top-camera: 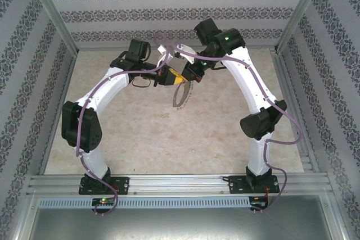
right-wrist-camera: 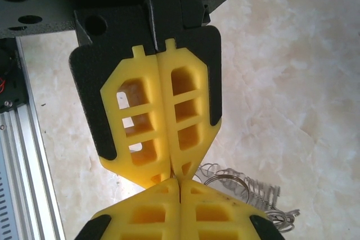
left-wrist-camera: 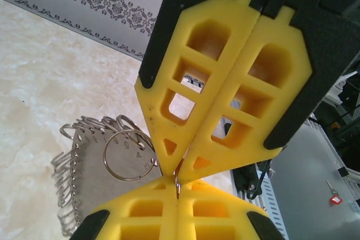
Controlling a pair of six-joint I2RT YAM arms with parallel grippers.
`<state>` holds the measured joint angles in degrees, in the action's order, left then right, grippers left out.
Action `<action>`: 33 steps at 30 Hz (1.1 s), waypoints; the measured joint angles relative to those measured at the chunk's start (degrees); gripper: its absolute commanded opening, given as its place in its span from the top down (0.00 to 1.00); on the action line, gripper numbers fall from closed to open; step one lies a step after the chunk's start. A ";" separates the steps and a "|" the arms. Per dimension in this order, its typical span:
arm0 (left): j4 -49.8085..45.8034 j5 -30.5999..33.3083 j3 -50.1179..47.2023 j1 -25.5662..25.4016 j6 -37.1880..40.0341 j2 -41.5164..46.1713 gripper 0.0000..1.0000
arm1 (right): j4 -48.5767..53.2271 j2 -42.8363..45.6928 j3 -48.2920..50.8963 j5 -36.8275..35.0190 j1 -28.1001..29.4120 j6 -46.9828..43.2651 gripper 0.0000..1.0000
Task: Put the keys on the keyring
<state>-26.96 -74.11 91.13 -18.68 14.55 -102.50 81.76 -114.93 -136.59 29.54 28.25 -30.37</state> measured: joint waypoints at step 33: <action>14.64 1.57 -5.09 -0.09 -9.73 1.64 1.00 | -88.32 31.56 71.10 22.97 -10.91 48.35 0.66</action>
<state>-12.32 -72.53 86.04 -18.76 4.82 -100.86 -6.57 -83.37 -65.49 52.51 17.34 17.98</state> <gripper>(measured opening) 0.047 0.349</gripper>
